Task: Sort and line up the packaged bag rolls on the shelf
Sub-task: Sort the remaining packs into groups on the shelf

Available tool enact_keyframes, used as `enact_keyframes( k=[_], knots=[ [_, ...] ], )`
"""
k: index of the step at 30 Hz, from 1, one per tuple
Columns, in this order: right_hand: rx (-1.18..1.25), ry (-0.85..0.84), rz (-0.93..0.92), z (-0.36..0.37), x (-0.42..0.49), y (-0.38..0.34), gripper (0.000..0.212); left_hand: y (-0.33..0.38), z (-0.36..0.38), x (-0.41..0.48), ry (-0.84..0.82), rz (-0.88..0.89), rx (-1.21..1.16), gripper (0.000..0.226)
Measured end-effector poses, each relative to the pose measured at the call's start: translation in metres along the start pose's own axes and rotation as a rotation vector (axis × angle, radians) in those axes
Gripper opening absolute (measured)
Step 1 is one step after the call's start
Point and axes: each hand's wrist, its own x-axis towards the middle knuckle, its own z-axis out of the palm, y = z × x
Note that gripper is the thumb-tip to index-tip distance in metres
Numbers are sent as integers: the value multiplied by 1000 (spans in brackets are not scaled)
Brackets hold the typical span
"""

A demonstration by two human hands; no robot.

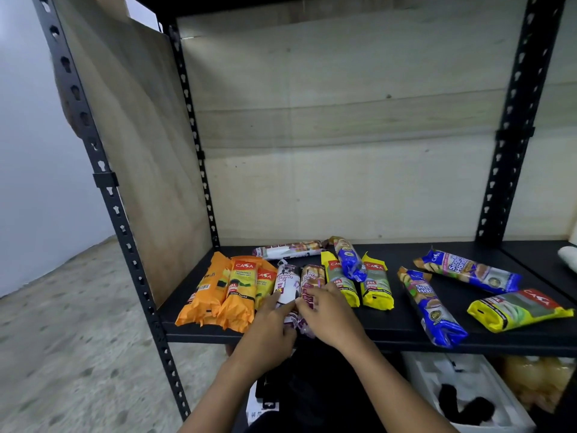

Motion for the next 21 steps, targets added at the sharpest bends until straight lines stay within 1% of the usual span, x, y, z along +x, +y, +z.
enact_keyframes(
  k=[1,3,6,11,13,15,19,21],
  knots=[
    [7,17,-19,-4,0,1,47,2,-3,1,10,1,-9,59],
    [2,104,-78,-15,1,6,36,5,-11,7,44,6,-24,52],
    [-64,208,-136,-30,2,18,27,9,-23,20,88,27,-20,43],
    [-225,278,-88,-54,4,44,34,27,-23,43,122,126,-1,32],
    [-260,300,-58,-67,7,54,38,43,-15,56,103,140,-6,34],
    [-308,224,-4,-78,9,63,50,58,-5,70,56,135,-3,45],
    [-300,-91,117,-89,12,72,84,76,14,92,-89,56,96,81],
    [-297,-141,136,-89,14,72,84,82,23,99,-111,52,193,90]
  ],
)
